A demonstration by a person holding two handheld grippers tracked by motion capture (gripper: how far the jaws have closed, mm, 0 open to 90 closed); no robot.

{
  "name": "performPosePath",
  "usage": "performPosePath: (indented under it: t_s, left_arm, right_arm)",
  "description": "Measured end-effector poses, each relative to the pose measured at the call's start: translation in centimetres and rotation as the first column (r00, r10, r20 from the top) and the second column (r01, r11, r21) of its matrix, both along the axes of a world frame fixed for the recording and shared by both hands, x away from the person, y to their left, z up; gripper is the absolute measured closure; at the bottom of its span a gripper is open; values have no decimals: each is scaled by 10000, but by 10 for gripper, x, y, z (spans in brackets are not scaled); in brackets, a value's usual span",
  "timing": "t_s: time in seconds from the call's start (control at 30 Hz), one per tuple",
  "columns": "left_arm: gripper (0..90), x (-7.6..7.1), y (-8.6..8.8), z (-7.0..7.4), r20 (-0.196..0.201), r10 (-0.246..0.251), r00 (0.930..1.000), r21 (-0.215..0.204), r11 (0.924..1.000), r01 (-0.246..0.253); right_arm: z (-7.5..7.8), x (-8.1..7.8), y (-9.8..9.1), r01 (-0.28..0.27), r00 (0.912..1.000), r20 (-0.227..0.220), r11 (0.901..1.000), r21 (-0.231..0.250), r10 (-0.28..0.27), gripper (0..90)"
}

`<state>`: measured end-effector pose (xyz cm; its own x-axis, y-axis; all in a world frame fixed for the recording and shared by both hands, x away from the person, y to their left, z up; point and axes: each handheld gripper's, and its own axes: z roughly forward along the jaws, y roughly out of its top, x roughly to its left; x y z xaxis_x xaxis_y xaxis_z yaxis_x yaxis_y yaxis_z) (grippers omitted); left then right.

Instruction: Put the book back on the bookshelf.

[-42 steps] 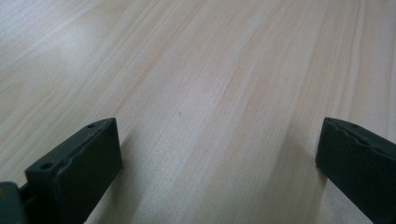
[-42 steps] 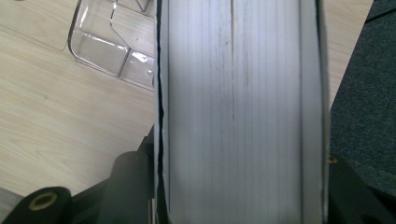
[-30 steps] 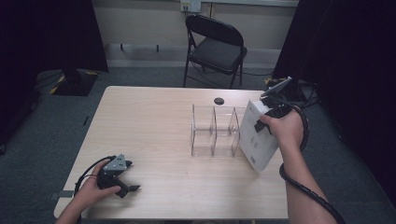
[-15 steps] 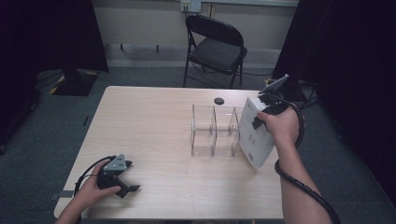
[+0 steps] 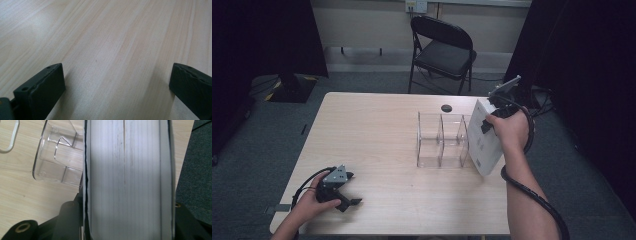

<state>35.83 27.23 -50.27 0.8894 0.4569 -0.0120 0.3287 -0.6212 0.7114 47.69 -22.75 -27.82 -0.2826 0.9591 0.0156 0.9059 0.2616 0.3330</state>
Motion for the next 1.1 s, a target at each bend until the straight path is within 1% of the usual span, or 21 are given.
performPosePath:
  t_s: [0.17,0.37,0.47,0.5,0.7,1.1]
  left_arm:
    - [0,0,0,0,-3,3,10000,-1,10000,-3]
    - [0,0,0,0,0,4,10000,-2,10000,-4]
    - [0,0,0,0,-1,0,10000,1,10000,0]
    - [0,0,0,0,-6,-1,10000,-4,10000,1]
    - [0,0,0,0,-5,5,10000,-1,10000,-5]
    - [0,0,0,0,-1,2,10000,-2,10000,-2]
  right_arm:
    - [-1,4,1,67,10000,-4,10000,11,-67,522]
    - [-4,8,4,140,9998,-111,9999,-43,-140,522]
    - [-5,10,4,209,9998,-72,9998,-21,-209,522]
    - [-7,12,4,338,9994,-54,9994,21,-338,522]
    - [-12,17,9,351,9994,-61,9993,-142,-352,522]
    - [-18,23,14,518,9986,53,9983,-254,-517,522]
